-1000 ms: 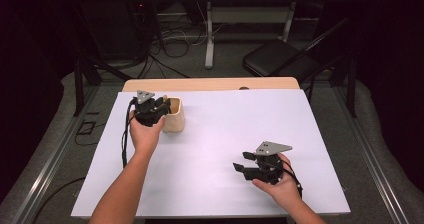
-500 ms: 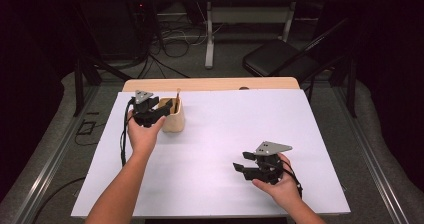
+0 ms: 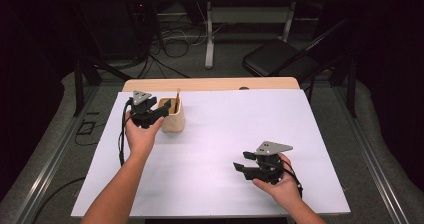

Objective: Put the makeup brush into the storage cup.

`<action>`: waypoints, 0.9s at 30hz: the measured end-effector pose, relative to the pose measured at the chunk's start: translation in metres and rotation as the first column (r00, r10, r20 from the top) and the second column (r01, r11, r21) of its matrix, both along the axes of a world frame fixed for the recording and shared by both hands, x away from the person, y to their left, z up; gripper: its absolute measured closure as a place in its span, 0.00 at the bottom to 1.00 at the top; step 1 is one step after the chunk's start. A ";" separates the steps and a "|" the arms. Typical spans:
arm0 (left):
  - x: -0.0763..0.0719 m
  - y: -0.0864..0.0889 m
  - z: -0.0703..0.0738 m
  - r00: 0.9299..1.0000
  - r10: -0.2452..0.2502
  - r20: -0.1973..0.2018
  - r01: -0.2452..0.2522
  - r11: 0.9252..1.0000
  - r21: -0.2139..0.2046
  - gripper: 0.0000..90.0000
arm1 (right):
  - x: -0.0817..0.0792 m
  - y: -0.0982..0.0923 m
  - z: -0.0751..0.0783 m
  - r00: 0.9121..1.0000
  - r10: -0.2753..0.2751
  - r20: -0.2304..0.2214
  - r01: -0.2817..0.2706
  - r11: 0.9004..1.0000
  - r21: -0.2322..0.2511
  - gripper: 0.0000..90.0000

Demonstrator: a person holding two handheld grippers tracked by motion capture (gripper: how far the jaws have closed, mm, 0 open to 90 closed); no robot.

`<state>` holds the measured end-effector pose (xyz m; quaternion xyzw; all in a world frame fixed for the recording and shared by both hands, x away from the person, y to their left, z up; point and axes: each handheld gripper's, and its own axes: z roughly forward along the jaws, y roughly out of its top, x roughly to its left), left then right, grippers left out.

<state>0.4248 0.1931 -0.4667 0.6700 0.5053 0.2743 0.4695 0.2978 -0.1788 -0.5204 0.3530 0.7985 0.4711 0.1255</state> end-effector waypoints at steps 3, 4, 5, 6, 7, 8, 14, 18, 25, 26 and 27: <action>-0.001 0.001 0.001 1.000 -0.008 -0.002 0.008 1.000 -0.007 0.45 | 0.000 -0.001 0.000 1.000 -0.002 -0.002 0.002 1.000 0.002 0.49; -0.002 0.001 0.002 1.000 -0.011 -0.004 0.011 1.000 -0.006 0.45 | 0.000 -0.001 0.000 1.000 -0.006 -0.004 0.007 1.000 0.005 0.49; -0.003 0.001 0.002 1.000 -0.017 -0.005 0.017 1.000 -0.004 0.45 | 0.000 -0.001 0.000 1.000 -0.008 -0.003 0.008 1.000 0.005 0.49; -0.003 0.002 0.003 1.000 -0.023 -0.006 0.023 1.000 0.000 0.45 | 0.000 -0.002 0.000 1.000 -0.006 -0.001 0.006 1.000 0.004 0.49; -0.004 0.002 0.003 1.000 -0.027 -0.008 0.027 1.000 0.002 0.45 | 0.000 -0.002 0.000 1.000 -0.008 -0.004 0.008 1.000 0.005 0.49; -0.006 0.002 0.004 0.999 -0.035 -0.010 0.035 0.999 -0.001 0.45 | 0.000 -0.003 0.001 1.000 -0.007 -0.003 0.007 1.000 0.005 0.49; -0.013 0.004 0.006 0.998 -0.063 -0.013 0.063 0.998 -0.006 0.45 | 0.001 -0.004 0.001 1.000 -0.009 -0.004 0.009 1.000 0.006 0.49; -0.017 0.004 0.008 0.997 -0.078 -0.012 0.078 0.997 -0.012 0.45 | 0.001 -0.004 0.001 1.000 -0.009 -0.004 0.009 1.000 0.008 0.49; -0.023 0.006 0.011 0.996 -0.089 -0.009 0.089 0.996 -0.007 0.45 | 0.001 -0.003 0.001 1.000 -0.011 -0.001 0.011 1.000 0.008 0.49; -0.024 0.006 0.011 0.996 -0.090 -0.010 0.090 0.996 -0.009 0.45 | 0.001 -0.003 0.001 1.000 -0.011 -0.001 0.011 1.000 0.008 0.49; -0.025 0.006 0.011 0.996 -0.094 -0.009 0.094 0.996 -0.008 0.45 | 0.001 -0.003 0.001 1.000 -0.010 0.000 0.010 1.000 0.008 0.49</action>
